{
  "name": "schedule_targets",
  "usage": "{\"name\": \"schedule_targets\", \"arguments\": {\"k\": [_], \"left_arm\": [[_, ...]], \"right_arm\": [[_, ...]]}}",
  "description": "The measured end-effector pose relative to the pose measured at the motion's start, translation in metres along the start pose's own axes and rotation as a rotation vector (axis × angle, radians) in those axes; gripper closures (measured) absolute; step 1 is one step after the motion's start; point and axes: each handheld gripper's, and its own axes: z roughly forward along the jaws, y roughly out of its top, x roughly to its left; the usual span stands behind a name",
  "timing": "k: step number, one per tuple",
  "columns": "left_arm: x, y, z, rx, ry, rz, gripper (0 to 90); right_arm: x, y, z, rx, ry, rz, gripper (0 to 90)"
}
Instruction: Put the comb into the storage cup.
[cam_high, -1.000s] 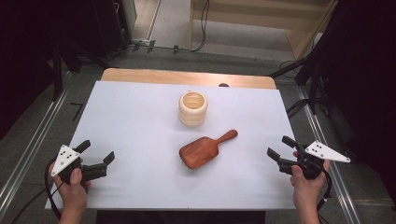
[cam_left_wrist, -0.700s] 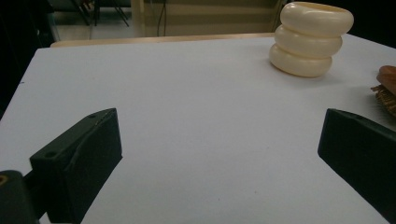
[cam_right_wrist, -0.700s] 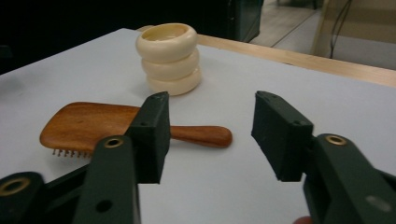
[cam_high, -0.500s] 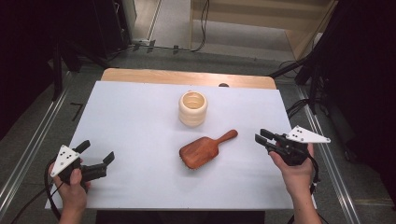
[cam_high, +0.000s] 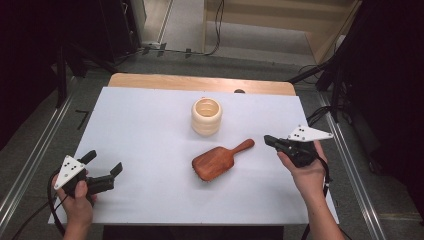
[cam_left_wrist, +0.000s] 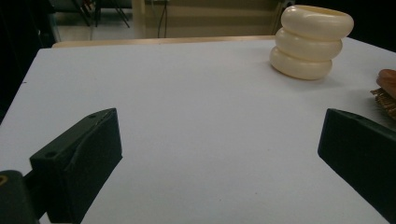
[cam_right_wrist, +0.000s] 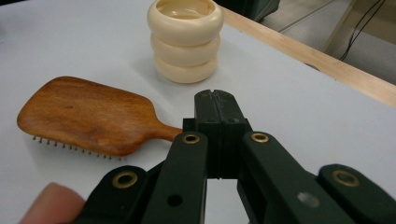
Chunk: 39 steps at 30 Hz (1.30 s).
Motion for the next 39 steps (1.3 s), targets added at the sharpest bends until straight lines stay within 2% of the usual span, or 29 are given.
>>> {"name": "schedule_targets", "arguments": {"k": [3,8,9,11,14,19,22,28,31,36,39], "left_arm": [[0.000,0.000,-0.001,0.003,0.006,0.005,0.0],[0.000,0.000,0.000,0.001,-0.001,0.003,0.0],[0.000,0.000,0.000,0.002,-0.002,0.005,0.0],[0.000,0.000,0.000,0.005,-0.005,0.011,0.0],[0.000,0.000,0.000,0.006,-0.007,0.012,0.0],[0.000,0.000,0.000,0.001,-0.005,0.003,0.0],[0.001,0.000,0.001,0.002,-0.007,0.003,0.0],[0.000,0.001,0.001,0.006,-0.007,0.006,0.0],[0.000,0.000,0.001,0.003,-0.007,0.006,0.0],[0.000,0.001,0.001,0.005,-0.007,0.007,0.0],[0.000,0.001,0.001,0.004,-0.003,0.007,0.0]], "right_arm": [[0.001,0.010,0.009,0.012,0.008,-0.067,88.6],[0.000,0.018,0.025,0.022,0.027,-0.151,88.7],[0.001,0.020,0.028,0.026,0.034,-0.154,88.7],[0.001,0.024,0.033,0.058,0.053,-0.142,88.6],[0.000,0.029,0.039,0.091,0.092,-0.090,88.7],[-0.001,0.033,0.050,0.108,0.123,-0.084,88.7],[-0.005,0.038,0.060,0.145,0.144,-0.075,88.7],[-0.008,0.042,0.077,0.225,0.160,-0.083,88.7],[-0.009,0.042,0.087,0.274,0.164,-0.107,88.7],[-0.014,0.038,0.098,0.313,0.163,-0.100,88.8],[-0.020,0.033,0.109,0.357,0.148,-0.086,88.7]]}}
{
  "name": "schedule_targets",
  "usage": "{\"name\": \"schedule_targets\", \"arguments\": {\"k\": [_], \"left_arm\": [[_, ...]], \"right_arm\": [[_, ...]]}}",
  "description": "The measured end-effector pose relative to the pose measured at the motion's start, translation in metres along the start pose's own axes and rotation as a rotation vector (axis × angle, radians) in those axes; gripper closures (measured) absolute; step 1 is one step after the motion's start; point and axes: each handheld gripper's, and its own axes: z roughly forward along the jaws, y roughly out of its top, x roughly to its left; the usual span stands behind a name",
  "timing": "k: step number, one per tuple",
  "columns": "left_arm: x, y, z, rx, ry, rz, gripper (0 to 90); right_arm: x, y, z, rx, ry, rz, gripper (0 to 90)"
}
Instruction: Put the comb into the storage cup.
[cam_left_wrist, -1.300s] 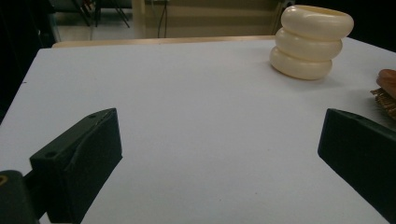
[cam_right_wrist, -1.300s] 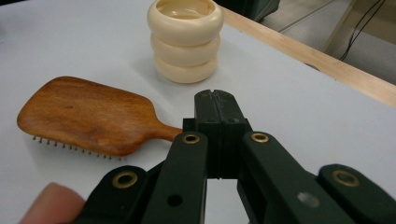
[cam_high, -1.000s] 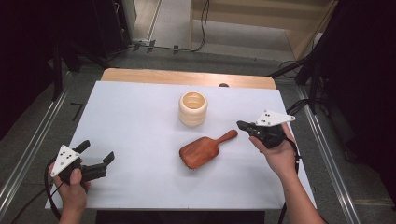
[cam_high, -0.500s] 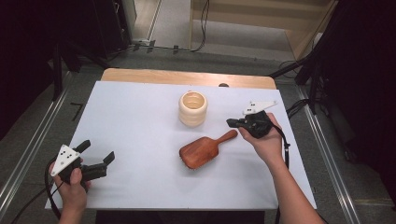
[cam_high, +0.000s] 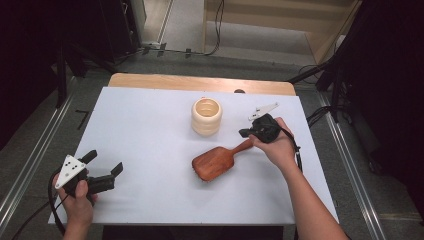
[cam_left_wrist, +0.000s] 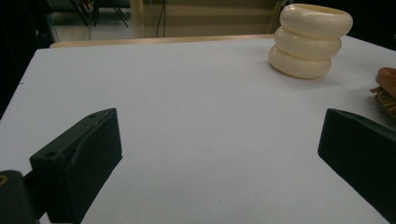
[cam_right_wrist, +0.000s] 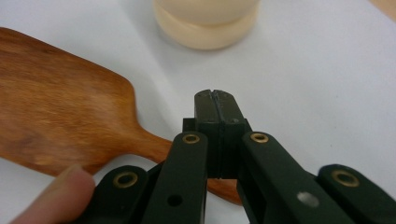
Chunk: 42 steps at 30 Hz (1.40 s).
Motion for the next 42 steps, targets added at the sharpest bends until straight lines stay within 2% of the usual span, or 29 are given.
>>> {"name": "schedule_targets", "arguments": {"k": [6,14,20,26,33,42], "left_arm": [[0.000,0.000,0.000,0.001,-0.002,0.002,0.0],[0.000,0.000,0.000,0.001,-0.005,0.003,0.0],[0.000,0.000,0.000,-0.001,-0.004,0.004,0.0],[0.000,0.000,0.000,0.001,-0.005,0.004,0.0],[0.000,0.000,0.000,0.003,-0.006,0.007,0.0],[0.000,0.000,0.000,-0.005,-0.015,-0.001,0.0]], "right_arm": [[-0.006,-0.002,0.015,0.059,-0.019,0.019,88.8],[-0.009,-0.003,0.027,0.112,-0.044,0.009,88.8],[-0.015,-0.007,0.032,0.135,-0.025,0.031,88.8],[-0.017,-0.010,0.037,0.161,-0.017,0.026,88.8],[-0.017,-0.012,0.036,0.186,-0.008,0.018,88.8],[-0.010,-0.021,0.026,0.212,0.022,-0.008,88.8]]}}
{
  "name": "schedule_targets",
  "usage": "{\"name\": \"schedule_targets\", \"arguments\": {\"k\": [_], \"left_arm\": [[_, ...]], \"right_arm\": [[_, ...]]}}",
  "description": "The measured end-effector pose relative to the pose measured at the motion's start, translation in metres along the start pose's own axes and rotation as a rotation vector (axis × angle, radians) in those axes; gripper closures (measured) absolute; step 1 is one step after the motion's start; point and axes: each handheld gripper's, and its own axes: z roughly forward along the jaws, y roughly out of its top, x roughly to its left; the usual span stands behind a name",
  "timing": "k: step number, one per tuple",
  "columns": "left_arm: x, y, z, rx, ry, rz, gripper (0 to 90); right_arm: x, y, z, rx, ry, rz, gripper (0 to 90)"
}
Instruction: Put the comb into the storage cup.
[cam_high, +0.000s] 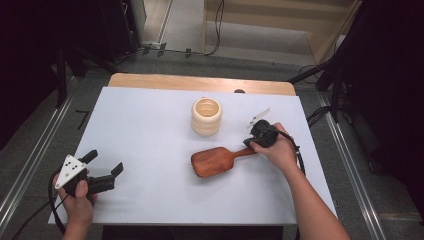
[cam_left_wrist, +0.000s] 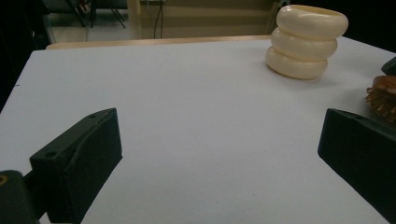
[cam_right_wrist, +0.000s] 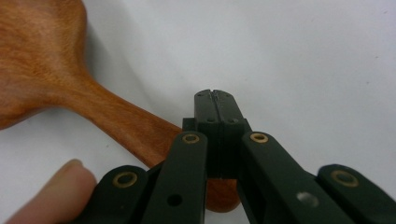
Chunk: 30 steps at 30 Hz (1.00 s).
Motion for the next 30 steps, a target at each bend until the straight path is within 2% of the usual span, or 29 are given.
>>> {"name": "schedule_targets", "arguments": {"k": [21,23,25,27,28,29,30], "left_arm": [[-0.001,0.000,0.000,0.008,0.001,0.011,0.0],[-0.001,0.000,0.000,0.008,0.001,0.010,0.0],[-0.001,0.000,0.000,0.007,0.000,0.011,0.0],[-0.001,0.000,0.000,0.007,0.001,0.011,0.0],[-0.001,0.000,0.000,0.008,0.001,0.011,0.0],[-0.001,0.000,0.000,0.008,0.001,0.011,0.0],[-0.001,0.000,0.000,0.007,0.001,0.011,0.0]], "right_arm": [[0.029,-0.031,-0.013,-0.007,0.063,-0.025,88.7],[0.030,-0.032,-0.013,-0.008,0.061,-0.022,88.6],[0.031,-0.032,-0.019,-0.035,0.043,-0.002,88.3],[0.030,-0.032,-0.021,-0.049,0.039,-0.005,87.1],[0.030,-0.031,-0.026,-0.101,0.025,0.021,62.3],[0.030,-0.031,-0.026,-0.101,0.025,0.021,62.3],[0.028,-0.031,-0.029,-0.115,0.036,0.026,58.0]]}}
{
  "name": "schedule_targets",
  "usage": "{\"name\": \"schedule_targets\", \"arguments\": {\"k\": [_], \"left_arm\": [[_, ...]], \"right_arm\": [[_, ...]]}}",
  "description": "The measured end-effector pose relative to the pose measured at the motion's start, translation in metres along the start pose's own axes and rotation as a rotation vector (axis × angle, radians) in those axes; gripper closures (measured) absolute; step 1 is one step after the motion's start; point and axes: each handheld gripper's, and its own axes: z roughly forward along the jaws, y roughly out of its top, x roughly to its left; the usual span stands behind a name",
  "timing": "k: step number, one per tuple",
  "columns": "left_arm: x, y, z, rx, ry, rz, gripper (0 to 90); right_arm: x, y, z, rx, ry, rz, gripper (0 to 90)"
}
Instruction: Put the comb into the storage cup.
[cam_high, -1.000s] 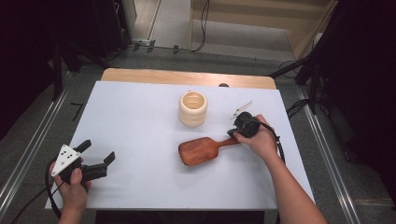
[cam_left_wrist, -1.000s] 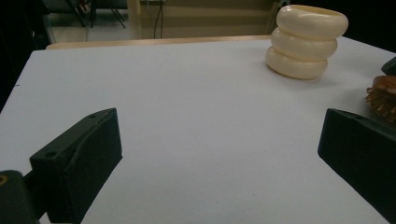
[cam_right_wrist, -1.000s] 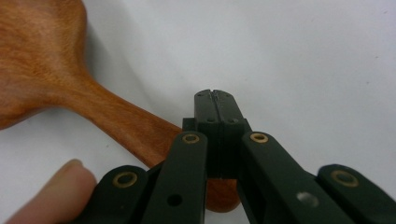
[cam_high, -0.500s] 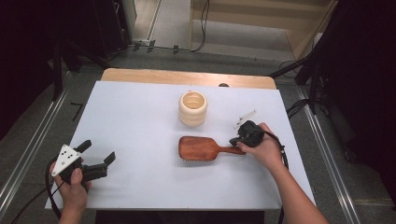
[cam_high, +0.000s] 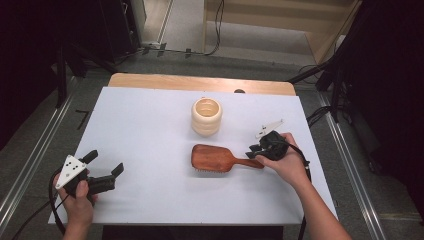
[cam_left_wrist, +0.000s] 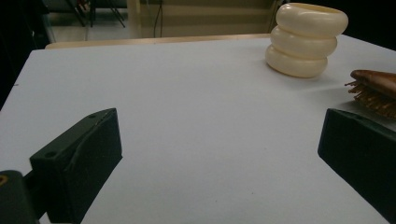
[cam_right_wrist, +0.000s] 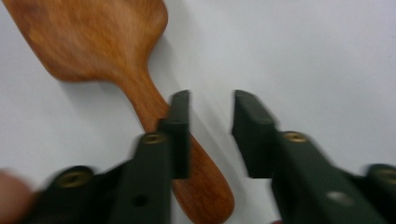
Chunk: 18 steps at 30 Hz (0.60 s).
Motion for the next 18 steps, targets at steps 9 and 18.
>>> {"name": "schedule_targets", "arguments": {"k": [9,18], "left_arm": [[0.000,0.000,0.000,0.001,-0.003,0.000,0.0],[0.000,0.000,0.000,0.001,-0.003,0.000,0.0]], "right_arm": [[0.007,0.011,-0.007,-0.007,0.084,-0.023,0.0],[0.024,0.021,0.013,0.096,0.070,-0.186,0.0]]}}
